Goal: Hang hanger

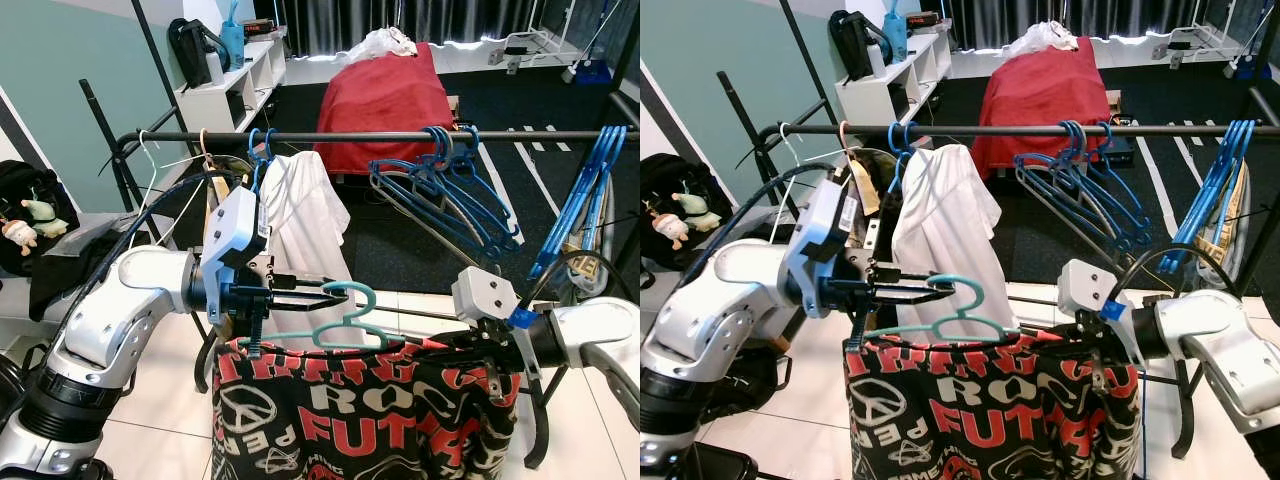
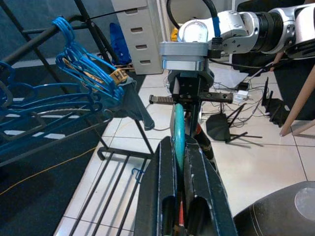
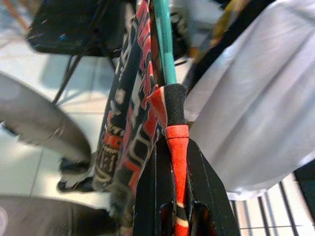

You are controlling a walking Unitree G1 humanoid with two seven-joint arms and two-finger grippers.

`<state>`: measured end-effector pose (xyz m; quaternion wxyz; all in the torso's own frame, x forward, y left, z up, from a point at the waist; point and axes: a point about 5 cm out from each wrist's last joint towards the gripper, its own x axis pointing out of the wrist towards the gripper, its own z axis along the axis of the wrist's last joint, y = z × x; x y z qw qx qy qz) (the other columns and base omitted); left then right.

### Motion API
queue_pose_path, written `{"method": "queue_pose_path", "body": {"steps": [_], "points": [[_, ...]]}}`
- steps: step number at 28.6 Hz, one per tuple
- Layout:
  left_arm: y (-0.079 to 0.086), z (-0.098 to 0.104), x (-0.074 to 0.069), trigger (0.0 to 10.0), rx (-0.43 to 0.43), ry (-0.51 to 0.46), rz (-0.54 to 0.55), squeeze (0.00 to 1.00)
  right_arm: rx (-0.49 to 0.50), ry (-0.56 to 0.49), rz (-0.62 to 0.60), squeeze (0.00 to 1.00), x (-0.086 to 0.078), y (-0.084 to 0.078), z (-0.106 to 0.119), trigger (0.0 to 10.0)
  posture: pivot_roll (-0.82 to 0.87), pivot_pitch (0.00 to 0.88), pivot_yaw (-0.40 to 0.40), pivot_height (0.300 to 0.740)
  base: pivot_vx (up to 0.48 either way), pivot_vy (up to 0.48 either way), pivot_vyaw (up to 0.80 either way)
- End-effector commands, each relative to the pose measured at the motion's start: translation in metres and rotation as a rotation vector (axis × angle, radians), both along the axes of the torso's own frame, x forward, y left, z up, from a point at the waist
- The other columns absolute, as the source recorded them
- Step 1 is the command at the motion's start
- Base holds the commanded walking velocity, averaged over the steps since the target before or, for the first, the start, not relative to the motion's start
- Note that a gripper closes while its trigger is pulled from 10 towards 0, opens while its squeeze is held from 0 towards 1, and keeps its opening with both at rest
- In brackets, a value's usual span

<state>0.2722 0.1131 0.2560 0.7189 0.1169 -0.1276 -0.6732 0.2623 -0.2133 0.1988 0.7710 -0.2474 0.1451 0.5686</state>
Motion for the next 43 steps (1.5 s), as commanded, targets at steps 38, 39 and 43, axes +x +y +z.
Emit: {"method": "queue_pose_path", "body": {"steps": [38,39,43], "points": [[0.125,-0.249,-0.039,10.0,-0.153,0.632,1.581,0.0,0.311,0.034,-1.26,0.0,-0.022,-0.046,-0.185,10.0,-0.03,0.07,-0.007,0.74,0.0,0.0,0.34],[0.125,-0.249,-0.039,10.0,-0.153,0.632,1.581,0.0,0.311,0.034,-1.26,0.0,-0.022,-0.046,-0.185,10.0,-0.03,0.07,-0.007,0.74,0.0,0.0,0.79],[0.123,-0.249,-0.031,10.0,-0.156,0.638,1.579,0.0,0.306,0.015,-1.262,0.0,-0.014,-0.044,-0.186,10.0,-0.02,0.061,-0.023,0.74,0.0,0.0,0.79]]}}
